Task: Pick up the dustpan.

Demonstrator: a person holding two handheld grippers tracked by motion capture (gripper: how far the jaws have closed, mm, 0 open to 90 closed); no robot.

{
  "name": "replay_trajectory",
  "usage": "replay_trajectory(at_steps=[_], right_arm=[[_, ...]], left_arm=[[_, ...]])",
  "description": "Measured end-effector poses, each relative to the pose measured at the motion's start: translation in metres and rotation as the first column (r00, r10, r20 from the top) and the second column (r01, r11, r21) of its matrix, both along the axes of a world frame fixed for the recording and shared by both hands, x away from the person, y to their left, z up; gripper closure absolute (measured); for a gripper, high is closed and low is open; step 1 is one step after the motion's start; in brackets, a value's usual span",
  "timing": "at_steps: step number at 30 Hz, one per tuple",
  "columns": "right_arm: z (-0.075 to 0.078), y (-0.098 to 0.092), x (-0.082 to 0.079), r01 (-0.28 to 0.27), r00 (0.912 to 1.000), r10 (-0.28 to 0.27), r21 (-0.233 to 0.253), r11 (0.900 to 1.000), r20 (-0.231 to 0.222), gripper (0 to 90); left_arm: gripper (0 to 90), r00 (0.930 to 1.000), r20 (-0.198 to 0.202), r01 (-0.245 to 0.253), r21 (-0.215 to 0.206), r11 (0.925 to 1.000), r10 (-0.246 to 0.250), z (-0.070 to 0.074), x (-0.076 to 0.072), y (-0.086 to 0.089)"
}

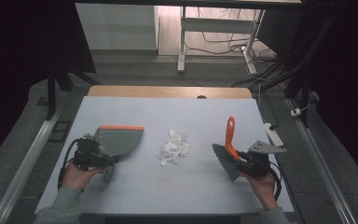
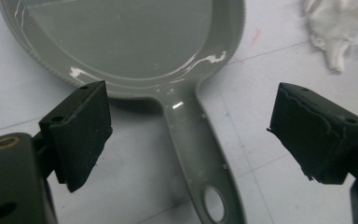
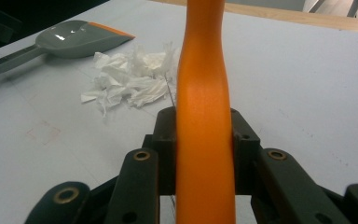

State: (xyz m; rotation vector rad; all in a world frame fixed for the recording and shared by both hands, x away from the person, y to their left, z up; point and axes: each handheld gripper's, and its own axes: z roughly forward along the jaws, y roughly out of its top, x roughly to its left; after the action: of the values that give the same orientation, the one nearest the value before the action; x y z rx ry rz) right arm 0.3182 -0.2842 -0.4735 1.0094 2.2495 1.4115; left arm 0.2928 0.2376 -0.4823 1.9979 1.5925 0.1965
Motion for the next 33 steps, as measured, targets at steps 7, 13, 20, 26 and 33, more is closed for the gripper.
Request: replay_trajectory(at_steps=[7,13,20,26,33], right_arm=[[-0.001,0.002,0.000,-0.002,1.0000,0.002,-0.010,1.000,-0.005,69.6],[-0.001,0.002,0.001,-0.002,1.0000,0.002,-0.012,1.000,-0.007,69.6],[-0.002,0.002,0.001,-0.004,1.0000,0.004,-0.013,1.000,-0.009,69.6],[-0.003,0.003,0.001,-0.005,1.0000,0.005,-0.015,1.000,-0.008,69.6],[-0.003,0.003,0.001,-0.003,1.0000,0.003,-0.017,1.000,-0.007,69.6]], left_arm=[[11.9,0.9959,-0.079,-0.048,-0.053,0.9975,0.044,-0.012,0.005,0.006],[11.9,0.9921,-0.121,-0.043,-0.061,0.9972,0.035,-0.025,0.010,0.002],[15.3,0.9896,-0.141,-0.041,-0.090,0.9951,0.028,-0.033,0.014,-0.002],[23.4,0.9894,-0.141,-0.051,-0.099,0.9938,0.037,-0.039,0.016,-0.001],[35.4,0.9922,-0.113,-0.061,-0.075,0.9953,0.053,-0.041,0.017,-0.005]])
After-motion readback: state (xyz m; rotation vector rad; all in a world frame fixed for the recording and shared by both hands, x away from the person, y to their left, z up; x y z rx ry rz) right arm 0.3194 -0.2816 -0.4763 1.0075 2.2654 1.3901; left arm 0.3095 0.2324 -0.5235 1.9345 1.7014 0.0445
